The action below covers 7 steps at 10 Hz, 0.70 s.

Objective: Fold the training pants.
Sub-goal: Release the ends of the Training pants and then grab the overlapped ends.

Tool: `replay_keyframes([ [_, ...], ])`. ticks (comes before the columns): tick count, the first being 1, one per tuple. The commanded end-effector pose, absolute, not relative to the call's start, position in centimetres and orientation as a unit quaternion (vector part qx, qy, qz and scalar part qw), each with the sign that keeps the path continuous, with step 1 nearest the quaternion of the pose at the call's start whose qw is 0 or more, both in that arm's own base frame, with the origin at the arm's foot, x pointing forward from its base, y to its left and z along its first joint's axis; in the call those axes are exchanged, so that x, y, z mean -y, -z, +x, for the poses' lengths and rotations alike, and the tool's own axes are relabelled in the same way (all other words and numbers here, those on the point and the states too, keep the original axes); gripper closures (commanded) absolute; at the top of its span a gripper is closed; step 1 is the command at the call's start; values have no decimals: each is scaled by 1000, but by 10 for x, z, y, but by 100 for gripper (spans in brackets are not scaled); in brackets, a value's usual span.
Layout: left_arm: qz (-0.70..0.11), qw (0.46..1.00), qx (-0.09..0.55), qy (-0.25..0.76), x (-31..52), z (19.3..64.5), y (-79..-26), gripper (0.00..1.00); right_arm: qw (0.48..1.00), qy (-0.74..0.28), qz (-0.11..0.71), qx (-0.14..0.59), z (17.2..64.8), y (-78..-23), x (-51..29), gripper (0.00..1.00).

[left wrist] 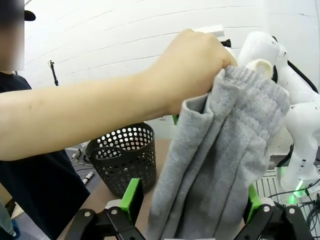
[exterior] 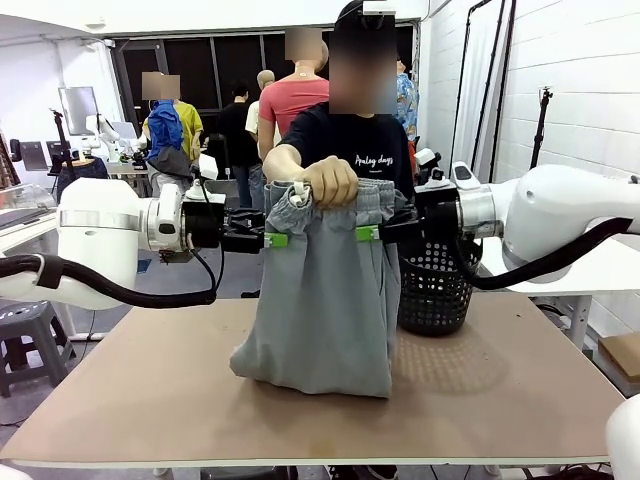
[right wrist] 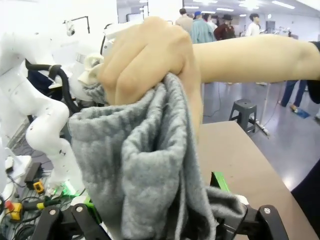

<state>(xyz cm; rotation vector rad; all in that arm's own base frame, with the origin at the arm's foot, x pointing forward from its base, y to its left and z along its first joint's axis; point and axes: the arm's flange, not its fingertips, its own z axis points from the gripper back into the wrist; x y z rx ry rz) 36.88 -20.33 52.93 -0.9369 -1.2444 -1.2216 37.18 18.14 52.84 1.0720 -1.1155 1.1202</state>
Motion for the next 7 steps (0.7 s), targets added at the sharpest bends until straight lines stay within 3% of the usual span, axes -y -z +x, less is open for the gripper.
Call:
replay_keyframes([
  [1,-410,557,525,496,210,373,-531,0,569,-485,443,495,343,-495,-185,0],
  [7,-443,561,501,487,230,374,-521,0,559,-498,427,507,353,-490,-194,0],
])
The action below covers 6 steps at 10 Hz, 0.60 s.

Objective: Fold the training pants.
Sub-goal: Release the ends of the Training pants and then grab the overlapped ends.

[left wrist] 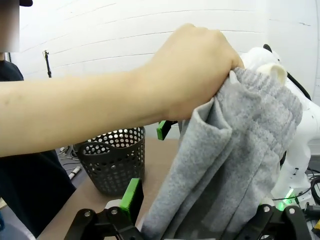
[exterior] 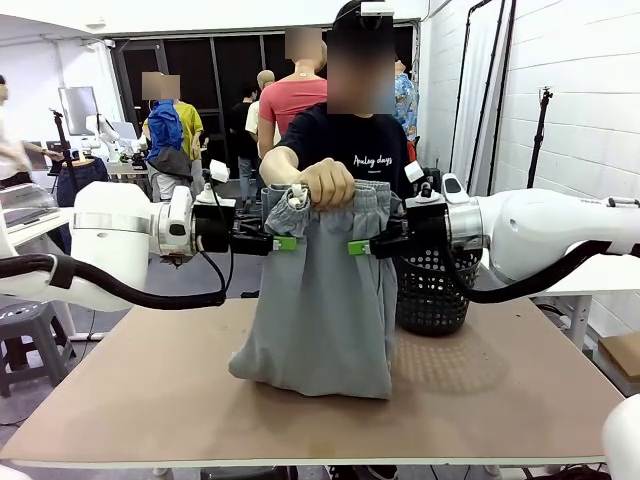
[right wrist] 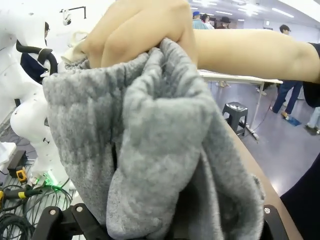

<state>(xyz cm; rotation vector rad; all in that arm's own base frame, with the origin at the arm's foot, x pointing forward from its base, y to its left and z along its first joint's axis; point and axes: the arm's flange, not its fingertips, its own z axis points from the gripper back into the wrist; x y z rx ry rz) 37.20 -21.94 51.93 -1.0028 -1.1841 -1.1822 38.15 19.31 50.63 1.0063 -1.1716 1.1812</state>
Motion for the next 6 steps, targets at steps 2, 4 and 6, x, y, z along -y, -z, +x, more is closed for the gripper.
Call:
replay_keyframes([
  [2,-460,547,491,498,235,368,-519,0,550,-496,437,510,360,-500,-199,0],
  [4,-464,539,498,497,239,367,-519,0,545,-491,451,508,362,-508,-203,0],
  [6,-474,524,509,492,242,365,-523,0,538,-479,473,506,366,-518,-202,0],
])
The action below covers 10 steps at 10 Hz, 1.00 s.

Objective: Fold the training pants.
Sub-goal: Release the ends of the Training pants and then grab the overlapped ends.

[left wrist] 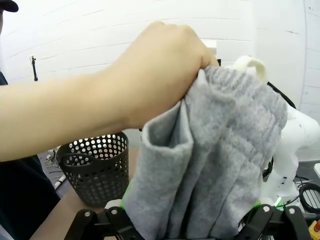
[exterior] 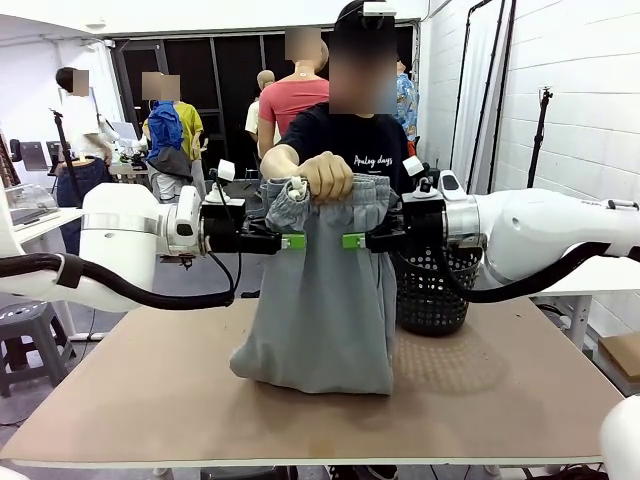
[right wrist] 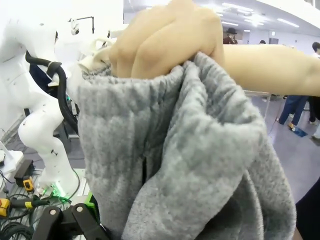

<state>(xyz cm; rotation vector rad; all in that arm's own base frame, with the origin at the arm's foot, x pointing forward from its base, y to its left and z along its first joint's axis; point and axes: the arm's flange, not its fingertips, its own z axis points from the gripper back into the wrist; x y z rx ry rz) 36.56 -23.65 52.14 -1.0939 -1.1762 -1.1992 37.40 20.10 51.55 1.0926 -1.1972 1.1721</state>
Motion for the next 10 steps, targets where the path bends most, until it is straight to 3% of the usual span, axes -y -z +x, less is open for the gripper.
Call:
replay_keyframes([
  [1,-473,519,517,490,242,365,-528,0,536,-478,474,509,370,-523,-201,0],
  [4,-457,520,534,485,242,369,-535,0,539,-479,473,507,373,-532,-201,0],
  [9,-456,538,520,483,244,375,-524,94,549,-486,474,488,376,-536,-197,100],
  [10,-459,537,520,480,244,376,-523,100,549,-487,478,483,377,-538,-196,100],
])
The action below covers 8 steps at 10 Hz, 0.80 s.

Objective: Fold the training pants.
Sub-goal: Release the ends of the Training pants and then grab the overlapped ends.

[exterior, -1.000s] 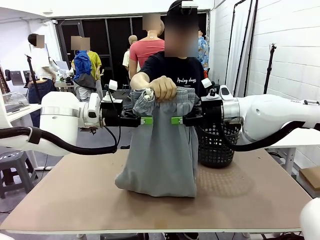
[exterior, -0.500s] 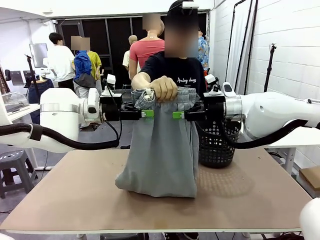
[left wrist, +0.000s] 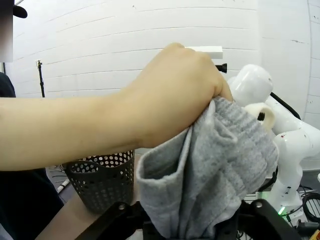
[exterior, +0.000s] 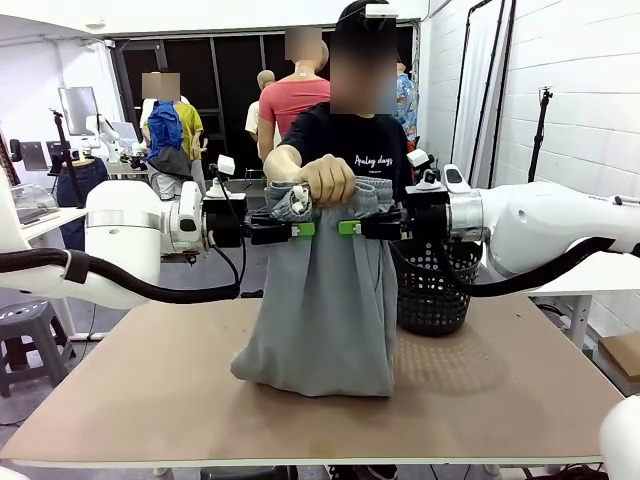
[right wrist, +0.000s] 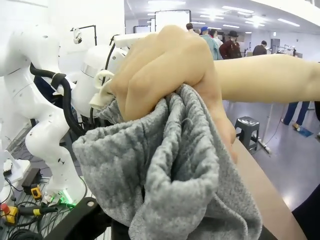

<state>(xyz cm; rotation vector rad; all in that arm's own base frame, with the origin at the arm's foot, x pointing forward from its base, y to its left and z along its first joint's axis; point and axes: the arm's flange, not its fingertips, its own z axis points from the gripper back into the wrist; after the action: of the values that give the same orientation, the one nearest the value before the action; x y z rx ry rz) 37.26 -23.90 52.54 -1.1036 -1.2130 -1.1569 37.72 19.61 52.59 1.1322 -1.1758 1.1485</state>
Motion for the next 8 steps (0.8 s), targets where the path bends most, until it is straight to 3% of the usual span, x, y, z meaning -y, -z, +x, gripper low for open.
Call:
replay_keyframes([
  [1,-457,538,521,480,245,375,-523,100,549,-489,481,477,377,-539,-195,100],
  [8,-507,497,526,468,226,381,-519,100,550,-501,479,465,399,-542,-207,100],
])
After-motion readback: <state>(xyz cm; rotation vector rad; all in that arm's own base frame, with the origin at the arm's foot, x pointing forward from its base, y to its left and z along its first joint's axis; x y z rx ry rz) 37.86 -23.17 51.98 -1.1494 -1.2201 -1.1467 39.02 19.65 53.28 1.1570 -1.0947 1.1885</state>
